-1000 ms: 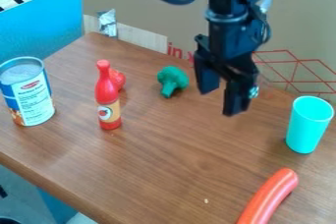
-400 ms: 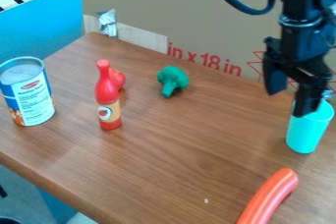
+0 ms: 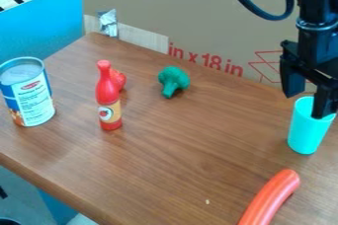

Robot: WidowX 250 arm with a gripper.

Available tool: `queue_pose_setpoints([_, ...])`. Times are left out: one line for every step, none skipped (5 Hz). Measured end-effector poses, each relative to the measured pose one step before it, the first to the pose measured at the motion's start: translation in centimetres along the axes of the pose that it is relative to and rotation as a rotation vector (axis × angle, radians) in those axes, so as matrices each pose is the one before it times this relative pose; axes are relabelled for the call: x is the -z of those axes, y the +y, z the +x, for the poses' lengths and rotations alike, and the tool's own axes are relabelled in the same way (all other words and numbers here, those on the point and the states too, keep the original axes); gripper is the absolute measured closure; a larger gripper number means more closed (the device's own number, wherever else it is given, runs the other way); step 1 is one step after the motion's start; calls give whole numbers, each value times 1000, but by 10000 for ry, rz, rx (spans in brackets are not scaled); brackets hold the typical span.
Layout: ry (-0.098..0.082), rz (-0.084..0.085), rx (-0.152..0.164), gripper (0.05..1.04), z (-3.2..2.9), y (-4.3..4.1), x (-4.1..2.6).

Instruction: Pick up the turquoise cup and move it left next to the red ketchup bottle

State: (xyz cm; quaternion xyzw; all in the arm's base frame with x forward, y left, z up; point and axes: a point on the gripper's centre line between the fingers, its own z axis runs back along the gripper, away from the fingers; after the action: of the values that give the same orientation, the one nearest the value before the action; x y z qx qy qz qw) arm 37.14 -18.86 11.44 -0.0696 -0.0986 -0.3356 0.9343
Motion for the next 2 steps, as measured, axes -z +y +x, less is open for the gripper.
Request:
queue_pose_setpoints([-207, 122, -293, 82, 528, 868, -8])
queue_pose_setpoints([-7, 214, -297, 82, 88, 1058, 141])
